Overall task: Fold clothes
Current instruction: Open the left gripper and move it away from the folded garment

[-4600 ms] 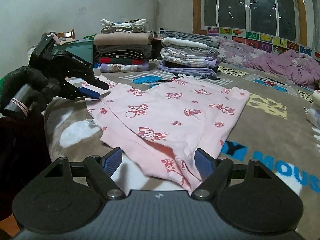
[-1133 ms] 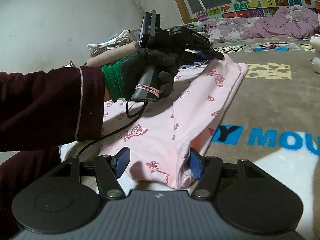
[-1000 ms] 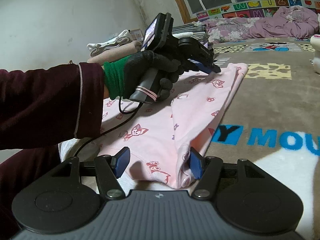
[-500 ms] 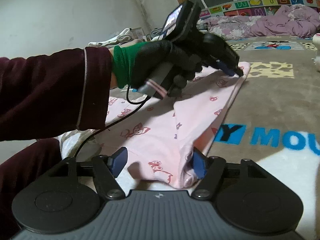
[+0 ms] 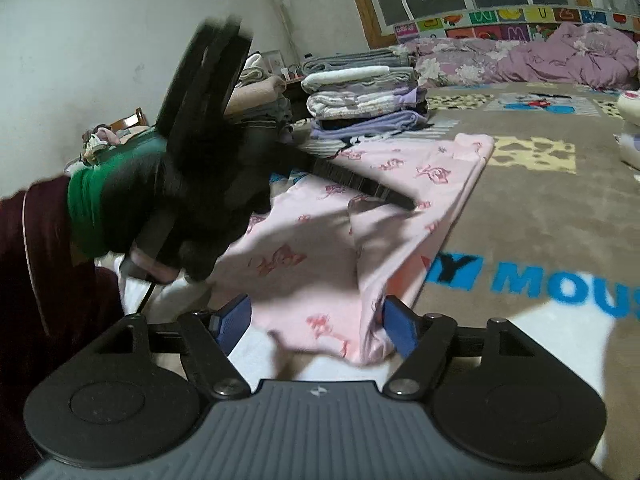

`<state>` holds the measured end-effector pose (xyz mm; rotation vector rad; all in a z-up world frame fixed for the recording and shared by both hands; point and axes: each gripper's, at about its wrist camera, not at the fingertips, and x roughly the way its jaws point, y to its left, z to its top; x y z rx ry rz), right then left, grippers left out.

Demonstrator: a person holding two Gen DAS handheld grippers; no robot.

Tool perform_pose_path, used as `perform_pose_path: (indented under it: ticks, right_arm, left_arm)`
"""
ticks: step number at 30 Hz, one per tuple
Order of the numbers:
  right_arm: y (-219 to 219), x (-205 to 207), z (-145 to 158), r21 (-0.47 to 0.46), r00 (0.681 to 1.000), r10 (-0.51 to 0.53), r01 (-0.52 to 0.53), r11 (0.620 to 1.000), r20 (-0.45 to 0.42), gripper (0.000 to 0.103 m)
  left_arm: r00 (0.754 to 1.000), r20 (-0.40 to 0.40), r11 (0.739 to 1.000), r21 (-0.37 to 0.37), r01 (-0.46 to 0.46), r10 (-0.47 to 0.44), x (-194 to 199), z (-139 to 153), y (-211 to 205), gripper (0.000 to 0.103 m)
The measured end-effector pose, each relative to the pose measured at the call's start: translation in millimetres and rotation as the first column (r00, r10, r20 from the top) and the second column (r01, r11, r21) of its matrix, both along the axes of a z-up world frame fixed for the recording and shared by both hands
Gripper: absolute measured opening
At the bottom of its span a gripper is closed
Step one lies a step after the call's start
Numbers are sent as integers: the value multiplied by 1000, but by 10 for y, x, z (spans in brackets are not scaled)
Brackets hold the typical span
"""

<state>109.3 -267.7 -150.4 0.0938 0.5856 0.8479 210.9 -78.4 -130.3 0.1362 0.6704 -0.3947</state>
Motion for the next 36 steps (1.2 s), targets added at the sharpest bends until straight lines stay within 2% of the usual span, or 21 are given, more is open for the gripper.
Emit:
perform_pose_path:
  ticks: [1, 3, 5, 7, 9, 12, 13, 15, 16, 21, 23, 25, 28, 31, 34, 36]
  right_arm:
    - [-17, -56, 24, -16, 1000, -8, 8, 1000, 16, 71]
    - [-1, -192, 95, -84, 993, -29, 39, 996, 117, 71]
    - [38, -248, 150, -104, 976, -37, 61, 993, 216, 71]
    - [137, -226, 169, -98, 961, -23, 52, 994, 277, 71]
    - [283, -114, 116, -124, 960, -9, 46, 991, 280, 71]
    - [456, 82, -90, -201, 989, 9, 20, 979, 147, 73]
    - [485, 75, -133, -241, 989, 9, 27, 970, 146, 73]
    - [436, 59, -109, -216, 992, -14, 41, 975, 125, 74]
    - [396, 41, -98, -194, 991, -25, 50, 980, 128, 74]
    - [443, -88, -140, -260, 984, -29, 74, 963, 175, 75]
    - [443, -193, -59, -265, 977, -28, 85, 961, 212, 74]
    - [441, -305, 24, -267, 966, -27, 99, 959, 259, 73]
    - [443, -369, 116, -238, 955, -43, 116, 964, 292, 73]
    - [474, -412, 161, -209, 961, -54, 113, 971, 271, 73]
    - [537, -488, 169, -174, 976, -40, 78, 982, 212, 73]
    - [602, -525, 182, -146, 983, -29, 56, 988, 179, 73]
  left_arm:
    - [1000, 16, 1000, -23, -13, 14, -33, 32, 32, 22]
    - [999, 27, 997, -64, -37, 39, -51, 67, 91, 24]
    - [998, 27, 997, -68, -46, 48, -50, 66, 109, 24]
    - [998, 11, 997, -59, -56, 56, -34, 32, 117, 24]
    - [997, -28, 997, -31, -77, 76, 0, -42, 119, 28]
    - [997, -1, 995, -67, -80, 80, -71, 0, 156, 28]
    - [996, 2, 993, -80, -85, 86, -81, 10, 174, 30]
    - [995, -17, 992, -75, -99, 98, -55, -20, 187, 35]
    - [994, -49, 994, -41, -101, 99, -7, -83, 172, 39]
    - [990, 14, 984, -112, -135, 137, -219, 81, 310, 40]
    - [981, 26, 975, -120, -186, 190, -359, 107, 436, 41]
    - [968, 19, 958, -154, -243, 249, -473, 99, 609, 42]
    - [944, -24, 914, -246, -324, 328, -618, 95, 972, 50]
    - [915, -50, 858, -331, -392, 399, -724, 150, 1330, 55]
    - [881, -56, 793, -411, -450, 470, -851, 242, 1651, 59]
    - [854, -58, 756, -436, -488, 517, -944, 271, 1845, 61]
